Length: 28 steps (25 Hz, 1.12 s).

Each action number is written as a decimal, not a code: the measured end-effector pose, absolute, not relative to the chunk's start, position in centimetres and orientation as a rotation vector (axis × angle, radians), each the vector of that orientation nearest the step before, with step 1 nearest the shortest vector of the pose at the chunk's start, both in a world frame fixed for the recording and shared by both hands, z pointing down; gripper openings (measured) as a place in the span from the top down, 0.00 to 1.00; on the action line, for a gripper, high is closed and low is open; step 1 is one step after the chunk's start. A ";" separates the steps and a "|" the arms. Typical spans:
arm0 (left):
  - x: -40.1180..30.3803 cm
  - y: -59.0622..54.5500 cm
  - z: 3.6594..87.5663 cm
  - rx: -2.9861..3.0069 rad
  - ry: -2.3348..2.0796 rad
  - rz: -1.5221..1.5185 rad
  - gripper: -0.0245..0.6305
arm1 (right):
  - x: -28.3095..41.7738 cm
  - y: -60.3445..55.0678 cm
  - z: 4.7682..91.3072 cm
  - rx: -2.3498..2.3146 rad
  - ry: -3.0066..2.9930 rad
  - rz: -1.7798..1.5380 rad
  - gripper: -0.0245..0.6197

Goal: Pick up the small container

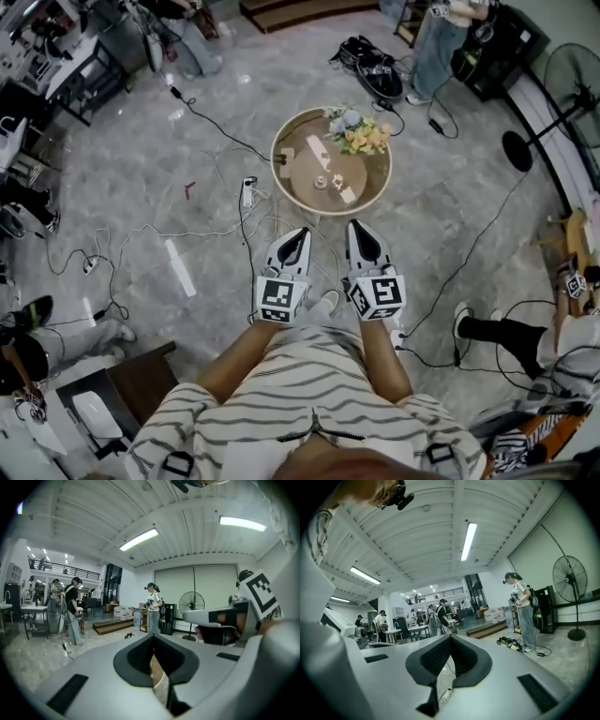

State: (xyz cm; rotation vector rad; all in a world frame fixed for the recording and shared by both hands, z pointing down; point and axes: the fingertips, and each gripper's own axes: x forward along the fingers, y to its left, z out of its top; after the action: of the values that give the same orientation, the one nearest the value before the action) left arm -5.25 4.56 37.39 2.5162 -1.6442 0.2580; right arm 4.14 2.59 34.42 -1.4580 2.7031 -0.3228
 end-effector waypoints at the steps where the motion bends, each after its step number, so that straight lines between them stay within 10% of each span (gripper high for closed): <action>1: -5.3 4.0 37.4 2.508 -1.645 0.258 0.96 | 3.9 2.1 34.9 -1.453 2.711 -0.341 0.95; 28: -10.4 -15.1 49.0 2.379 -1.441 0.430 0.96 | -0.1 -15.4 47.1 -1.682 2.692 -0.634 0.95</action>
State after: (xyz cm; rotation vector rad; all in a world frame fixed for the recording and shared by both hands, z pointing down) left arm -10.43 -15.11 48.98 2.3795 -1.4412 0.4298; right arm -0.14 -15.43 47.13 -1.6816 2.6915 -0.6341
